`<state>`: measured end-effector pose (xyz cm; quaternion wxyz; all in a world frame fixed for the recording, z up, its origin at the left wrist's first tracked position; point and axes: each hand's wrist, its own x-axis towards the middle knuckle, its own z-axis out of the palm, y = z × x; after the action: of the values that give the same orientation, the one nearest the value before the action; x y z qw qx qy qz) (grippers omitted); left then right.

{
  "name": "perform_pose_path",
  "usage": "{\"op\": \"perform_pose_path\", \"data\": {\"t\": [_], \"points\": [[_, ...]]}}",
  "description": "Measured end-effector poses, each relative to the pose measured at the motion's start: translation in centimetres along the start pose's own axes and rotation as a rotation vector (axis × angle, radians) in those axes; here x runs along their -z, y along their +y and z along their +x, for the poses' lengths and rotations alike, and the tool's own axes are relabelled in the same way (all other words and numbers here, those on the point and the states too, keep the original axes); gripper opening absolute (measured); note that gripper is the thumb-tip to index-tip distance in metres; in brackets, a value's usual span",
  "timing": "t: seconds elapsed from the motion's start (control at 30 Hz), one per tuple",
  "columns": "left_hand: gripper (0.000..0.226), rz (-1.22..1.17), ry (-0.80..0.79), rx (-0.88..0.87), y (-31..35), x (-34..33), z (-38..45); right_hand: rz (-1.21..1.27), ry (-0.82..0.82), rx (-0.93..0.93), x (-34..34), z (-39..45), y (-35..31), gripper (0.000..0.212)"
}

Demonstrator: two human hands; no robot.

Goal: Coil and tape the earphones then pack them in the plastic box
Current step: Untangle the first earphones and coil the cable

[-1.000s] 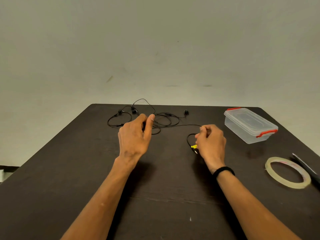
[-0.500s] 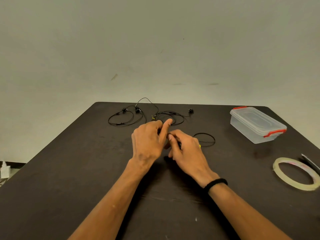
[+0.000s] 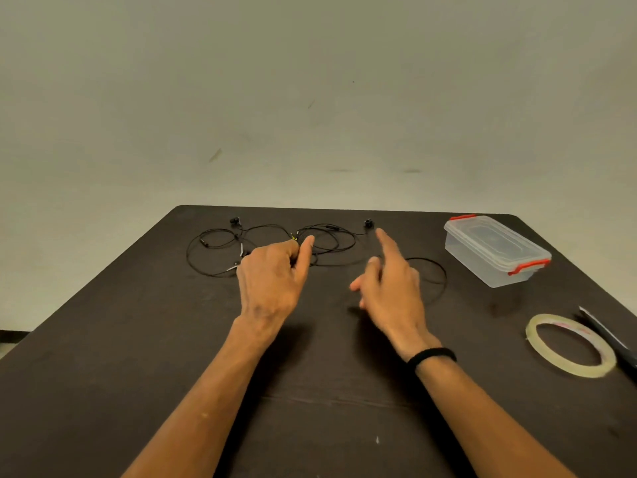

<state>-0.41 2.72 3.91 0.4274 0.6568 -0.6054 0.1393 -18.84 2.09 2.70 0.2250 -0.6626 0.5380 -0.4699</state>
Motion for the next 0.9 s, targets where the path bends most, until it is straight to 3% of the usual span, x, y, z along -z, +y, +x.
{"op": "perform_pose_path", "data": {"t": [0.17,0.23,0.4,0.7,0.83,0.9], "points": [[0.063,-0.040,-0.026,-0.069,0.7,-0.4,-0.6,-0.099,-0.212,0.364,-2.6,-1.8,-0.6,0.033],[0.063,-0.060,-0.029,-0.081,1.0,-0.6,-0.8,-0.055,-0.189,0.376,-2.7,-1.7,-0.6,0.018],[0.063,-0.070,-0.029,-0.092,1.0,-0.6,-0.8,-0.101,-0.123,0.335,-2.1,-1.1,-0.2,0.010],[0.065,-0.061,0.022,0.023,-0.8,0.1,0.3,0.001,0.036,-0.036,-0.3,0.6,0.7,0.018],[0.064,-0.027,0.021,-0.014,-0.5,0.0,0.3,0.250,0.159,-0.315,0.5,1.5,1.0,0.019],[0.065,-0.006,0.018,-0.032,-0.1,0.0,0.0,0.274,0.196,-0.319,0.7,1.3,0.8,0.022]]}}
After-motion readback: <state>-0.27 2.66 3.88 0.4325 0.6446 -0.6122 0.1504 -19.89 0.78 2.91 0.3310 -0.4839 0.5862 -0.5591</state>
